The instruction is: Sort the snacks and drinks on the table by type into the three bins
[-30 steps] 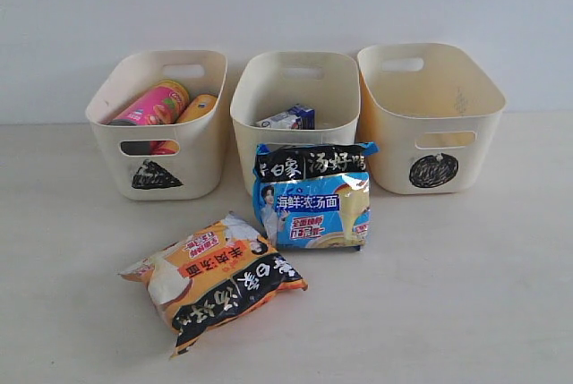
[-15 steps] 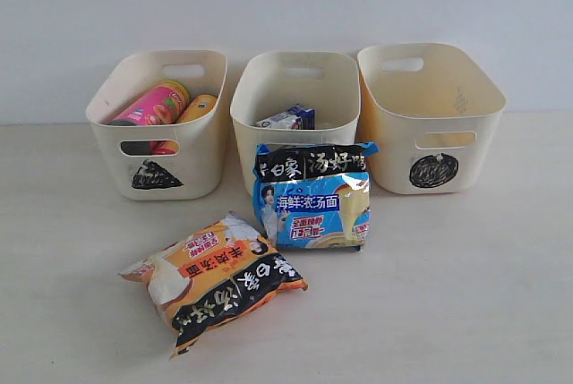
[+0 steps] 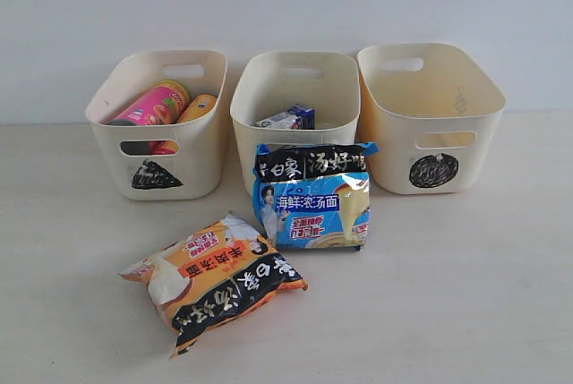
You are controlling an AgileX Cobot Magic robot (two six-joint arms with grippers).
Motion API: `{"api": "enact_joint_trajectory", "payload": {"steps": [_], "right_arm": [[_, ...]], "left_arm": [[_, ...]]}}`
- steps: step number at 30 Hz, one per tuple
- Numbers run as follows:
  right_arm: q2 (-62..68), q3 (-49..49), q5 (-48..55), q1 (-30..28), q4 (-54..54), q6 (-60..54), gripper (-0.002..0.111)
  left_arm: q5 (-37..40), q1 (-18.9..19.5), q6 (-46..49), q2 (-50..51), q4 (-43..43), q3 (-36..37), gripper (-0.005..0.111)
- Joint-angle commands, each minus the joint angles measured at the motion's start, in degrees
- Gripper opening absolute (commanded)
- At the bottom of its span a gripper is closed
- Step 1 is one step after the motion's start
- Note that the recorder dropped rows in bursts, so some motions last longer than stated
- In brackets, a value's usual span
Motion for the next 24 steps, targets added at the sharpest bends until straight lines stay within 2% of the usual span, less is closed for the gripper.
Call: {"api": "enact_joint_trajectory", "payload": {"steps": [1,5,9,13,15,17,19,24], "right_arm": [[-0.3,0.3,-0.5,-0.1,-0.1,0.0,0.000],[-0.3,0.3,-0.6,-0.1,-0.6,-0.8,0.000],[-0.3,0.3,-5.8,-0.1,0.7,-1.2,0.000],[-0.3,0.3,-19.7,-0.1,5.3,1.0,0.000],[-0.3,0.3,-26.5,-0.1,8.8,6.9,0.000],[-0.3,0.3,-31.2,-0.1,10.5,12.0,0.000],[-0.3,0.3,-35.0,-0.1,10.4,12.4,0.000],[0.3,-6.3,-28.8,-0.1,7.8,12.5,0.000]], "left_arm": [[-0.2,0.2,0.3,-0.2,0.0,0.2,0.004],[-0.2,0.2,0.3,-0.2,0.0,0.2,0.004],[-0.2,0.2,0.3,-0.2,0.0,0.2,0.004],[-0.2,0.2,0.3,-0.2,0.0,0.2,0.004],[-0.2,0.2,0.3,-0.2,0.0,0.2,0.004],[-0.2,0.2,0.3,-0.2,0.0,0.2,0.004],[-0.2,0.2,0.3,-0.2,0.0,0.2,0.004],[-0.2,0.2,0.3,-0.2,0.0,0.2,0.004]]}}
